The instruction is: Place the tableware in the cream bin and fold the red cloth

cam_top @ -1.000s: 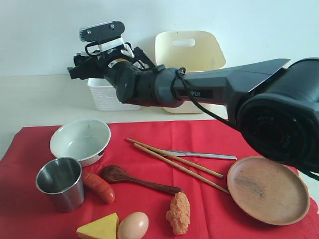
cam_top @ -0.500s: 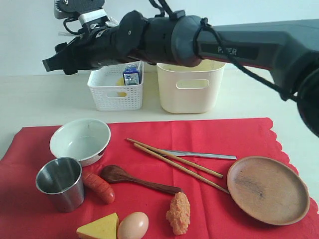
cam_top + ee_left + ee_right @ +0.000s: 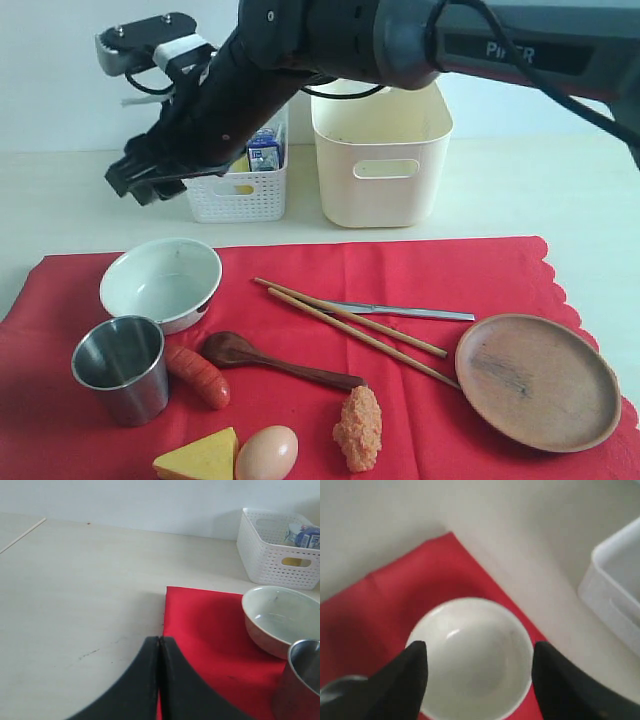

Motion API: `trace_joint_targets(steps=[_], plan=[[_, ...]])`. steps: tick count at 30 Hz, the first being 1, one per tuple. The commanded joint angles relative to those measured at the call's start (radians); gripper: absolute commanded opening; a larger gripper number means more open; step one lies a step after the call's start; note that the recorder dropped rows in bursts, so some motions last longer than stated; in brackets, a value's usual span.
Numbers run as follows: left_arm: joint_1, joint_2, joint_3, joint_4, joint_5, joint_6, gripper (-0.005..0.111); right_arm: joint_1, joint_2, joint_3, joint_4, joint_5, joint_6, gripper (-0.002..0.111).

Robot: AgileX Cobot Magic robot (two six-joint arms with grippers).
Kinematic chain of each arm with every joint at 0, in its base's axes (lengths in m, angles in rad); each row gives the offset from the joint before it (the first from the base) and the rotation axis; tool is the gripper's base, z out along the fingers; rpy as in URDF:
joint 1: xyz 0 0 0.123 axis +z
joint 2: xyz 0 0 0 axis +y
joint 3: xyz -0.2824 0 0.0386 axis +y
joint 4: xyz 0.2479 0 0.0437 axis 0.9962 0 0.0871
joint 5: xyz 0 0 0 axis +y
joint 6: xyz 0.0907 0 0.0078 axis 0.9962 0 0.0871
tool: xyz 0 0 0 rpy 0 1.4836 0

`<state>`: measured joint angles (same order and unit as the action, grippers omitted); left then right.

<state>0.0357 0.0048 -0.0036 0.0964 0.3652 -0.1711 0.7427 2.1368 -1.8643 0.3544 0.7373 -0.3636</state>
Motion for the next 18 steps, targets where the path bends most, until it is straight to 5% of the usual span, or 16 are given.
trace_joint_targets(steps=[1,18], plan=[[0.002,-0.005,0.004,-0.001,-0.010,0.000,0.001,0.001,-0.038,0.003,-0.042,0.145,0.011,0.058],[0.002,-0.005,0.004,-0.001,-0.010,0.000,0.001,0.060,-0.293,0.564,-0.096,-0.097,0.007,0.058]])
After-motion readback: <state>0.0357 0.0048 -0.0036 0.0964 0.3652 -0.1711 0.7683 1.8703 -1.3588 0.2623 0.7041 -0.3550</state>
